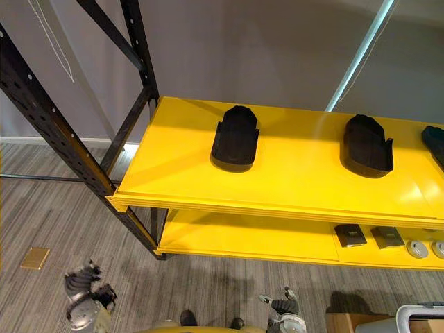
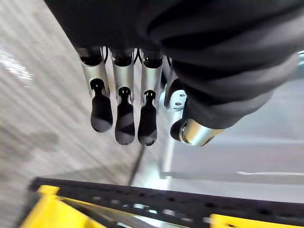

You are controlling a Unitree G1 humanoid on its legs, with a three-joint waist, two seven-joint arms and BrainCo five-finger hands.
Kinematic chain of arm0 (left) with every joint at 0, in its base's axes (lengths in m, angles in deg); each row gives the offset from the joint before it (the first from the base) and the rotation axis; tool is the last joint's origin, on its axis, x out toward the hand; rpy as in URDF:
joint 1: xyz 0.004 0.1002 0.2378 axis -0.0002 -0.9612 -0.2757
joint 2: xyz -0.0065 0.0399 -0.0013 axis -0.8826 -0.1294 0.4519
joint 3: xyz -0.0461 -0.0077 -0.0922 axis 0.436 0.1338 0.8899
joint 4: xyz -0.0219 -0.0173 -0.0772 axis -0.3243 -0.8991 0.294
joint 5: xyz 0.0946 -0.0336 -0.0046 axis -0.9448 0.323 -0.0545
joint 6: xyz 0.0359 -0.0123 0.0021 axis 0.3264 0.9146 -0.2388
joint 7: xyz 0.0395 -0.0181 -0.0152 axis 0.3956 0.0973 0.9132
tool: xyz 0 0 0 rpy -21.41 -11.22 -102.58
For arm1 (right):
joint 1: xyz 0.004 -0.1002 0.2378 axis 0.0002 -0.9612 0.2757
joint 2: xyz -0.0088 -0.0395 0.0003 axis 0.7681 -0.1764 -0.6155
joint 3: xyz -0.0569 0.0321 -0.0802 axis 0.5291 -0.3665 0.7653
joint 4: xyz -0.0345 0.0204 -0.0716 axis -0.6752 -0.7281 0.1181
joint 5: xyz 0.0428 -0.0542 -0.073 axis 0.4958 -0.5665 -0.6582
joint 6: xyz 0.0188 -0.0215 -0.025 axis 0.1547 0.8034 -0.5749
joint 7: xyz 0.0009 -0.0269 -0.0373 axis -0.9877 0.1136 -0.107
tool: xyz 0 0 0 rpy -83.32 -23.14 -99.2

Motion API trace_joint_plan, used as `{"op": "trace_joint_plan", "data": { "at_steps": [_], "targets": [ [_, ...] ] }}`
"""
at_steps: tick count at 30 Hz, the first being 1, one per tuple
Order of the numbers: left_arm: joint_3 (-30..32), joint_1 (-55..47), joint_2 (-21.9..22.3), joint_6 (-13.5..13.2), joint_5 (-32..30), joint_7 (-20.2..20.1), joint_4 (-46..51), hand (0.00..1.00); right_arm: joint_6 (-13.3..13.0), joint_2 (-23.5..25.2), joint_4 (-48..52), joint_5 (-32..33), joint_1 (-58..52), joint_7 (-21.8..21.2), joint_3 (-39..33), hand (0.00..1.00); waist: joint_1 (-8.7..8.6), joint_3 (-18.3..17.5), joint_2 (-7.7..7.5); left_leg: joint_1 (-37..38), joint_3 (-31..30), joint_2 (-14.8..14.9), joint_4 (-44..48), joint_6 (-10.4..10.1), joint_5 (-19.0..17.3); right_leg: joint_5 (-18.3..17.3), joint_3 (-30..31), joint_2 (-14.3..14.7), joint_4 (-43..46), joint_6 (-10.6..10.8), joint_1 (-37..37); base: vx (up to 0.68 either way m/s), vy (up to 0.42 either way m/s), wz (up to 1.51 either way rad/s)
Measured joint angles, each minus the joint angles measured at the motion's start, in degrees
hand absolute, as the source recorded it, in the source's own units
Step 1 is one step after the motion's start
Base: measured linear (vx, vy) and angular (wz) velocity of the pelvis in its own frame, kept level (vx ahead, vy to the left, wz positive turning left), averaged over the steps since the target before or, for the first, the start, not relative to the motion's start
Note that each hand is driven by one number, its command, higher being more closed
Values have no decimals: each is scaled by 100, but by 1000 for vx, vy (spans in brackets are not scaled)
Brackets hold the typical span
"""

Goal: Walk over and take plastic housings, then place them on the shelf

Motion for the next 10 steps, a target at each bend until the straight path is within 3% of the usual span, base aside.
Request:
{"op": "trace_joint_plan", "data": {
  "at_steps": [10],
  "targets": [
    [-68, 138, -17, 35, -486, -395, -938, 0, 0, 24, -331, 0, 123, -1, -434, 0, -11, -89, 185, 428, 34, -186, -574, -36, 231, -40, 4, -36, -25, 58, 102, 83, 25, -2]
  ]
}}
